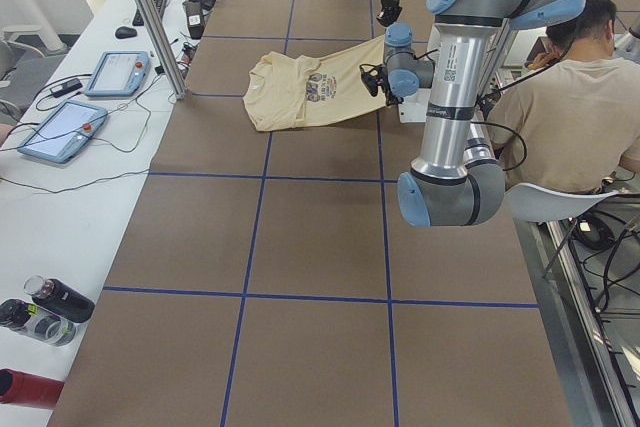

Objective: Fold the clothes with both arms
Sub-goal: 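Lift the hem with both grippers and fold it toward the collar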

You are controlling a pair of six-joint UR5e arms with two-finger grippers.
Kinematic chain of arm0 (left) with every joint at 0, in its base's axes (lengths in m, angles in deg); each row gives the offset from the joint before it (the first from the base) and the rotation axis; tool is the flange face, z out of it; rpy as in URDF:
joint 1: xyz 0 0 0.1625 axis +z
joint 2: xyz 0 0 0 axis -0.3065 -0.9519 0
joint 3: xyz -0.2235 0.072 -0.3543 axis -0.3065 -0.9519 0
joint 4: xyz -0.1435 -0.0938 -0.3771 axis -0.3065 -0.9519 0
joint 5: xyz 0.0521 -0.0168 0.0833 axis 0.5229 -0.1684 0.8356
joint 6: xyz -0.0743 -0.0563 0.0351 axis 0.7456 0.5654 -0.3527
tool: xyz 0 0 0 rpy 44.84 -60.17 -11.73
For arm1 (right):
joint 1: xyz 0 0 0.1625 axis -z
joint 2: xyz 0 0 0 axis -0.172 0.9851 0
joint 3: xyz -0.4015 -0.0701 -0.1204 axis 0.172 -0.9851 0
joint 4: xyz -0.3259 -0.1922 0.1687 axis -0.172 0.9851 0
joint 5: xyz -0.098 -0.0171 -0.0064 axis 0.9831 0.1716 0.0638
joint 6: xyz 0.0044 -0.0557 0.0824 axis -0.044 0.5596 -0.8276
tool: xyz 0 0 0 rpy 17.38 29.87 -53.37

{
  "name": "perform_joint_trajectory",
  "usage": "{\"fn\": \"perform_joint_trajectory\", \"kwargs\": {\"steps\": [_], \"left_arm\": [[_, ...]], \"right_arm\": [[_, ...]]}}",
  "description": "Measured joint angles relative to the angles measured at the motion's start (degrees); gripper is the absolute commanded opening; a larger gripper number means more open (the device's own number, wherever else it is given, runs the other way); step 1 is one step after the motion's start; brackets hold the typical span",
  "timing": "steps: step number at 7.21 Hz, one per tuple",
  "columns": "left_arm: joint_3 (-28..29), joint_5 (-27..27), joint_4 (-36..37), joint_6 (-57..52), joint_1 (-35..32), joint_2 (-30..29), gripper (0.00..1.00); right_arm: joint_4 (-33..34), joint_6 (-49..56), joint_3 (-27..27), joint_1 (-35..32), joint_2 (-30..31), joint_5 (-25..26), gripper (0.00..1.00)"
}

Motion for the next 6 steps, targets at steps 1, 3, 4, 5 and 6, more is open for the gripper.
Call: {"fn": "perform_joint_trajectory", "kwargs": {"steps": [1,3,4,5,6], "left_arm": [[-2.6,-0.8,0.1,-0.3,-0.1,1.2,0.00],[-4.6,-2.8,0.0,-1.2,-3.5,1.4,0.00],[-4.6,-3.9,0.0,-3.3,-7.7,0.6,0.00],[-3.3,-4.6,0.0,-6.3,-12.3,-0.9,0.00],[-0.6,-4.8,-0.2,-8.6,-15.8,-2.8,0.00]], "right_arm": [[1.7,0.0,1.9,0.6,0.0,0.0,0.00],[4.2,0.3,2.9,-2.9,-1.0,-1.1,0.00],[6.6,1.4,2.0,-6.3,-3.7,-2.2,0.00],[11.0,4.7,-0.3,-10.9,-9.3,-4.0,0.00],[16.0,9.4,-3.4,-15.8,-15.8,-6.6,0.00]]}}
